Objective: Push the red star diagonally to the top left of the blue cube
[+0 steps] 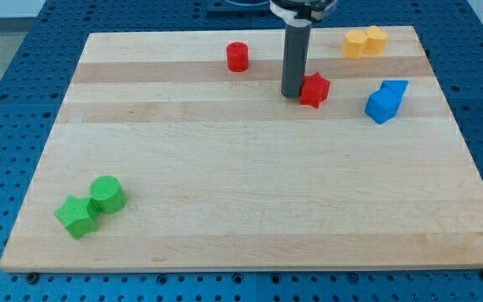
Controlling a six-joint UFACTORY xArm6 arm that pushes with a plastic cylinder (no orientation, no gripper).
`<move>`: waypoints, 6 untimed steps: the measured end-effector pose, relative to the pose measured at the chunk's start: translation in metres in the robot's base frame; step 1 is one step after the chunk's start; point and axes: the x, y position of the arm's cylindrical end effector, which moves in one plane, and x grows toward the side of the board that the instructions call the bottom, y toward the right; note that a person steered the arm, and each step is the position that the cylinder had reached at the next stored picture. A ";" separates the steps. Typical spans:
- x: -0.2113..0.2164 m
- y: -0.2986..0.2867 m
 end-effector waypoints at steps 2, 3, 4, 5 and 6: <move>-0.001 0.036; -0.001 0.052; -0.001 0.056; -0.009 0.055; -0.039 0.044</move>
